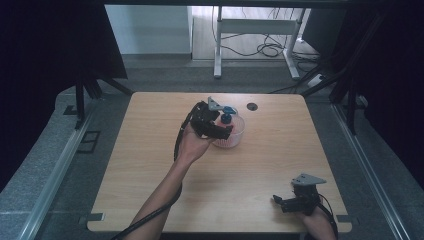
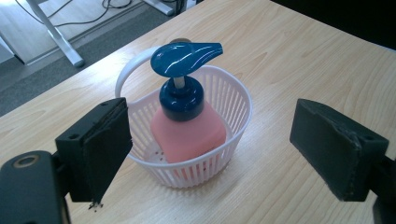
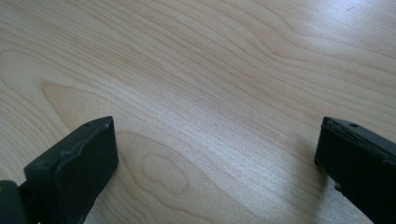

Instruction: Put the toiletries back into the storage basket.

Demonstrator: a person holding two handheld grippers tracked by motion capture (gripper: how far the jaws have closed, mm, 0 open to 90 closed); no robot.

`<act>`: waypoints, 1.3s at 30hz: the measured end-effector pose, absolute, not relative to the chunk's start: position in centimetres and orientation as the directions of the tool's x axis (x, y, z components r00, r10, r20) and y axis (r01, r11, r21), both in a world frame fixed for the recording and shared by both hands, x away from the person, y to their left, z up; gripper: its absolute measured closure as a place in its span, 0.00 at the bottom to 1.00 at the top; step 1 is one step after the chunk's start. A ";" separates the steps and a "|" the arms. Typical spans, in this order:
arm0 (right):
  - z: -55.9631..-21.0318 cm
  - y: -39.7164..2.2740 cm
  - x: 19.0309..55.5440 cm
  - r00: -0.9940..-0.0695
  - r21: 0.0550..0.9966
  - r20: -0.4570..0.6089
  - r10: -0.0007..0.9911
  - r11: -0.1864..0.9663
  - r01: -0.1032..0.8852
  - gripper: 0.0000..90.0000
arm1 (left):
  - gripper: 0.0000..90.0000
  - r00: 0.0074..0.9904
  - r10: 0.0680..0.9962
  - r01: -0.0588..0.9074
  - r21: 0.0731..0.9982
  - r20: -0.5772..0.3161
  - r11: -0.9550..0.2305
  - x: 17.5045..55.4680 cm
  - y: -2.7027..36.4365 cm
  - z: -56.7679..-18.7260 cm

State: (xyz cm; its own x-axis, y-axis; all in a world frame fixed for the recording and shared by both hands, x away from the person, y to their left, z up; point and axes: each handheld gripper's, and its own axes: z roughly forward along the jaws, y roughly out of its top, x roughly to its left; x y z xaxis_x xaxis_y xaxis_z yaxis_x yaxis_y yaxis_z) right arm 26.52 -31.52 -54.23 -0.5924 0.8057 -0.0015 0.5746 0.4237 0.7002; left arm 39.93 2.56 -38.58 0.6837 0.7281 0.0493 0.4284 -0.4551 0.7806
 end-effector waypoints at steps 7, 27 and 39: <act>-54.2 -31.5 26.5 -0.591 0.701 0.001 0.807 0.421 0.576 0.00 | 0.14 0.687 0.725 0.417 0.791 0.049 -0.448 39.1 3.1 -38.1; -54.2 -31.5 26.4 -0.589 0.701 -0.003 0.808 0.422 0.575 0.00 | 0.14 0.686 0.727 0.431 0.789 0.029 -0.438 37.0 5.5 -38.6; -54.2 -31.5 26.4 -0.588 0.701 -0.004 0.809 0.421 0.575 0.00 | 0.14 0.681 0.732 0.434 0.798 0.012 -0.417 35.6 7.1 -38.7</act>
